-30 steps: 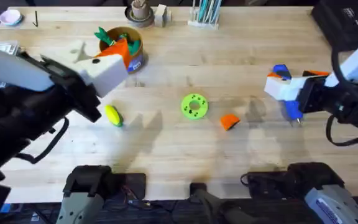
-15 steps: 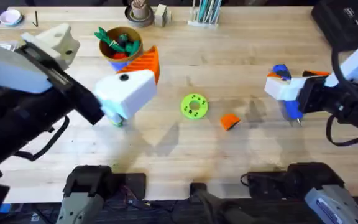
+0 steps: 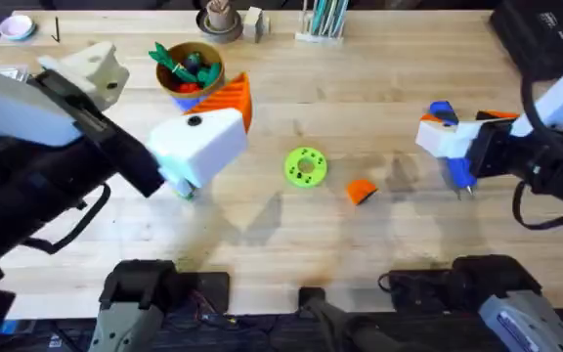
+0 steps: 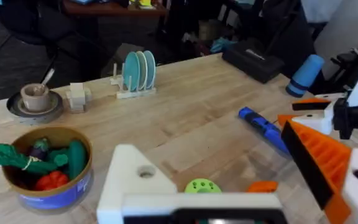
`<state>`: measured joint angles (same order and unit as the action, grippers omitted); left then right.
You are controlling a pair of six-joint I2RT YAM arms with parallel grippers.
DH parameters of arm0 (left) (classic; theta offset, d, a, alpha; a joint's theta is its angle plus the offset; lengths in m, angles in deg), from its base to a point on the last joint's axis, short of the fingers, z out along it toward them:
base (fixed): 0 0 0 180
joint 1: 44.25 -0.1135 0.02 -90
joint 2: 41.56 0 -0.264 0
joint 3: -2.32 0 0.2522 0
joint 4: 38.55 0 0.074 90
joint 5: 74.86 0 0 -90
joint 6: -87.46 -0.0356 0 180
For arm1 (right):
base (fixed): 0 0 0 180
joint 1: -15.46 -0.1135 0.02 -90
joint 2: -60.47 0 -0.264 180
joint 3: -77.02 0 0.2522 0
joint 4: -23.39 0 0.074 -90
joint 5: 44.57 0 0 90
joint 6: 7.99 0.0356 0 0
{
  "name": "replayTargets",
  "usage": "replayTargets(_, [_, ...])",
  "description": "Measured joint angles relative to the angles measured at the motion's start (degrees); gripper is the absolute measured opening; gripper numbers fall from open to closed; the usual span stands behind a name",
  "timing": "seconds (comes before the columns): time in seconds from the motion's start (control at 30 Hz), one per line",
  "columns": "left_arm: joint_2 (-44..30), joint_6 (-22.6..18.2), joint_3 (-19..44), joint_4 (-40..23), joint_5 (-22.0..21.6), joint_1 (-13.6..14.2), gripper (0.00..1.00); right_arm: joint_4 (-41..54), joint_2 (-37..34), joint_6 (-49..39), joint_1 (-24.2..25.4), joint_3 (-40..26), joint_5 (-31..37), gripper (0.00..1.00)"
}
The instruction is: Pick up the gripper from the table and insert it into the empty holder that is missing its gripper. Then pick up a screw, insert it into the mounting hole, and use the screwdriver to tighten it. Finally, clean up the table by picking up the vegetable and placing it into the bucket.
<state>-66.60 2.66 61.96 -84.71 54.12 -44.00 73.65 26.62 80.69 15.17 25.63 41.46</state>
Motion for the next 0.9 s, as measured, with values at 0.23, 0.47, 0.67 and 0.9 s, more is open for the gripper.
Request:
replayTargets(0.23, [0.0, 0.0, 0.0, 2.4, -2.7, 0.0, 0.993, 0.0, 0.0, 0.0, 0.0, 0.0, 0.0, 0.994])
replayTargets(0.47, [1.1, 0.0, -5.2, 12.2, -3.3, 0.0, 0.993, 0.0, 0.0, 0.0, 0.0, 0.0, 0.0, 0.994])
replayTargets(0.67, [8.0, 0.0, -14.7, 20.0, -3.5, 1.3, 0.993, 0.0, 0.0, 0.0, 0.0, 0.0, 0.0, 0.992])
replayTargets(0.9, [17.6, 0.0, -25.4, 26.5, -4.1, 3.4, 0.993, 0.0, 0.0, 0.0, 0.0, 0.0, 0.0, 0.992])
